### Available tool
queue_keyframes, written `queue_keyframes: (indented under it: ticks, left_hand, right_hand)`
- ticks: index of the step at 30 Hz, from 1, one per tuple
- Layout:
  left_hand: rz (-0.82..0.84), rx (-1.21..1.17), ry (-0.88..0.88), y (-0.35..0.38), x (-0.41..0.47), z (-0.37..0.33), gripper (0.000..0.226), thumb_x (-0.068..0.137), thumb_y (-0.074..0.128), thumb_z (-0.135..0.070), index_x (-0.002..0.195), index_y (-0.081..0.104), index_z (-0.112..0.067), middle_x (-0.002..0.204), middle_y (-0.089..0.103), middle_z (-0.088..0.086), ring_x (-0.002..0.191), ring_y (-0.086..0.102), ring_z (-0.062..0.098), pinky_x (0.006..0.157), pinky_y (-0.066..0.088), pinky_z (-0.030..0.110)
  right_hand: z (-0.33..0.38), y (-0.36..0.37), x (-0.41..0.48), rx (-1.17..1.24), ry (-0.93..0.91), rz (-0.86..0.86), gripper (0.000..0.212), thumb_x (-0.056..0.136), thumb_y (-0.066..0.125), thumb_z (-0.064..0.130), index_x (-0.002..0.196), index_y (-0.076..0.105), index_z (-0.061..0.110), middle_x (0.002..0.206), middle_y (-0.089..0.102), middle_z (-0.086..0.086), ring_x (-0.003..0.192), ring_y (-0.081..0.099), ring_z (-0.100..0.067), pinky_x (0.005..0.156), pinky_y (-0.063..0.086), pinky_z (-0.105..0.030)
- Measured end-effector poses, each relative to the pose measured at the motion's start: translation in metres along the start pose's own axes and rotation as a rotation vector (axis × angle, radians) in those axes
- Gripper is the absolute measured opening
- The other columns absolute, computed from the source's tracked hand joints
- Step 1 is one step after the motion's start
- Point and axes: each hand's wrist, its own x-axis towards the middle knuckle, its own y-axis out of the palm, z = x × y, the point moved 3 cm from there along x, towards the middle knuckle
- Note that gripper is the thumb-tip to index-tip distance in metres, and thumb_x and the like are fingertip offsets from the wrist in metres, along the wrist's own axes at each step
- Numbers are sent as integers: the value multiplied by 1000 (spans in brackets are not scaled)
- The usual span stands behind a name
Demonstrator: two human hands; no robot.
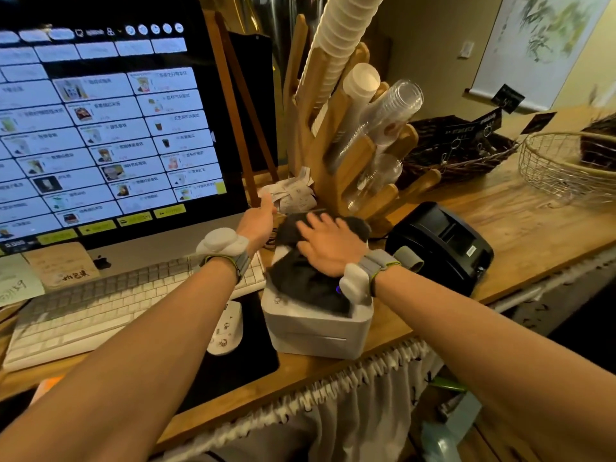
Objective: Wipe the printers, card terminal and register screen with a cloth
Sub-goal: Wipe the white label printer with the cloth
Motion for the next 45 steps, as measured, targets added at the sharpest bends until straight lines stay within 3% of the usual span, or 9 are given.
queue_keyframes:
  ticks: [11, 14, 18, 21, 25, 35, 38, 42, 45]
  left_hand:
    - [82, 61, -36, 14, -2, -9, 77, 96, 11, -61, 135, 53, -10, 140, 51, 13, 128, 48, 31, 112, 33, 42]
    - [94, 51, -56, 18, -10, -9, 77, 96, 11, -61, 138, 49, -10, 141, 50, 15, 130, 47, 31, 111, 34, 44]
    - [71, -8, -45, 13, -9, -5, 75, 96, 15, -61, 132, 54, -8, 136, 54, 12, 124, 50, 30, 109, 36, 41]
    - [24, -9, -46, 8, -12, 1, 74, 96, 15, -61, 130, 56, -10, 132, 56, 10, 119, 52, 29, 97, 37, 38]
    - [24, 5, -41, -2, -10, 5, 73, 97, 15, -60, 130, 56, -9, 135, 54, 11, 122, 51, 28, 104, 36, 39]
    - [41, 45, -16, 3, -16, 6, 73, 97, 14, -60, 140, 47, -12, 142, 49, 9, 127, 46, 28, 105, 35, 40]
    - [71, 92, 3, 9, -19, 1, 70, 98, 13, -57, 120, 61, -10, 119, 58, 12, 105, 51, 26, 90, 38, 34]
    - [103, 157, -15, 15, -20, -3, 77, 97, 12, -59, 126, 59, -6, 133, 56, 16, 120, 53, 31, 104, 39, 41]
    - [97, 138, -8, 15, -17, -1, 79, 97, 11, -60, 128, 58, -4, 135, 54, 18, 123, 51, 33, 105, 37, 43]
  right_hand:
    - [-1, -1, -19, 11, -169, 41, 51, 98, 29, 33, 146, 25, 16, 155, 21, -10, 140, 18, -31, 113, 17, -47]
    - [-17, -3, -14, -15, 36, 23, 51, 99, 27, 34, 146, 24, 16, 155, 20, -11, 139, 19, -34, 112, 17, -47]
    - [8, 1, -13, 82, -201, 94, 49, 98, 30, 33, 145, 28, 20, 154, 22, -10, 140, 20, -33, 114, 20, -48]
    - [-7, -4, 2, 96, 9, 86, 51, 98, 28, 33, 147, 22, 18, 155, 18, -12, 140, 17, -37, 114, 18, -50]
    - [16, 3, -1, 43, -215, 138, 50, 98, 28, 34, 146, 26, 21, 155, 20, -8, 140, 18, -31, 111, 20, -52]
    - [-28, -2, -28, 90, 134, 40, 50, 100, 24, 35, 147, 21, 19, 156, 16, -8, 142, 12, -35, 113, 14, -51]
    - [-9, 2, -41, 105, -57, 43, 47, 98, 27, 33, 143, 27, 19, 154, 20, -7, 140, 14, -34, 111, 14, -52]
    - [-29, -6, -43, 129, 178, 28, 50, 100, 25, 34, 148, 20, 20, 157, 12, -5, 143, 8, -33, 114, 11, -50]
    - [-17, 2, -50, 88, -17, 70, 50, 99, 26, 34, 147, 21, 21, 157, 13, -6, 143, 8, -33, 114, 10, -51]
